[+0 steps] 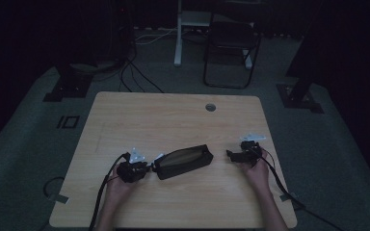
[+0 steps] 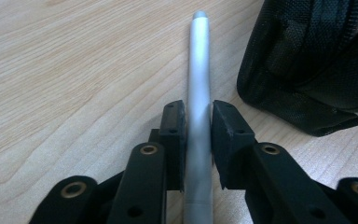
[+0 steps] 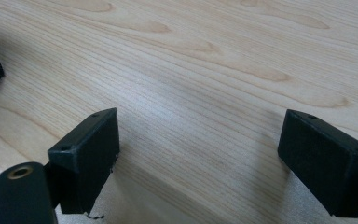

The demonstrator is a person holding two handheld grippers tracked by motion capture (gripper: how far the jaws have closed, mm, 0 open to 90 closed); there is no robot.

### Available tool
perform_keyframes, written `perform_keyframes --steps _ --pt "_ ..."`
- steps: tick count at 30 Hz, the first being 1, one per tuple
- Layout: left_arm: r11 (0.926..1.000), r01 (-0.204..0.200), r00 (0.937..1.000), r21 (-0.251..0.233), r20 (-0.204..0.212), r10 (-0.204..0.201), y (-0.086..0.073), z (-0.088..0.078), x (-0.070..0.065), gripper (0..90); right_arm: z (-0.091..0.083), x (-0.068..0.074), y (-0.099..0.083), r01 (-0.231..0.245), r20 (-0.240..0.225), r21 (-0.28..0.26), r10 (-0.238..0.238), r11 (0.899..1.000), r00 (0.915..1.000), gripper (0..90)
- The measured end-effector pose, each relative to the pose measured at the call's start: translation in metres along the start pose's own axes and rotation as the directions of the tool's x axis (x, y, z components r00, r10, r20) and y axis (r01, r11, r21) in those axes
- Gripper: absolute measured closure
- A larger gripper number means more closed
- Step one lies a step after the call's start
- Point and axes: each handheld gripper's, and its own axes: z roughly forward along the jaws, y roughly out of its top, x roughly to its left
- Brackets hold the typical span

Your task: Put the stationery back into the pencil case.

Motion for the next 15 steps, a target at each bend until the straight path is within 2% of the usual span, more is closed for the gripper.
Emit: perform_keyframes --steps 15 --pt "0.9999 0.014 0.9999 0.003 0.0 -0.014 0.0002 -0.0002 0.0002 78.5 0.0 0.0 0.0 0.0 0.0 0.0 0.0 1.0 1.0 12.7"
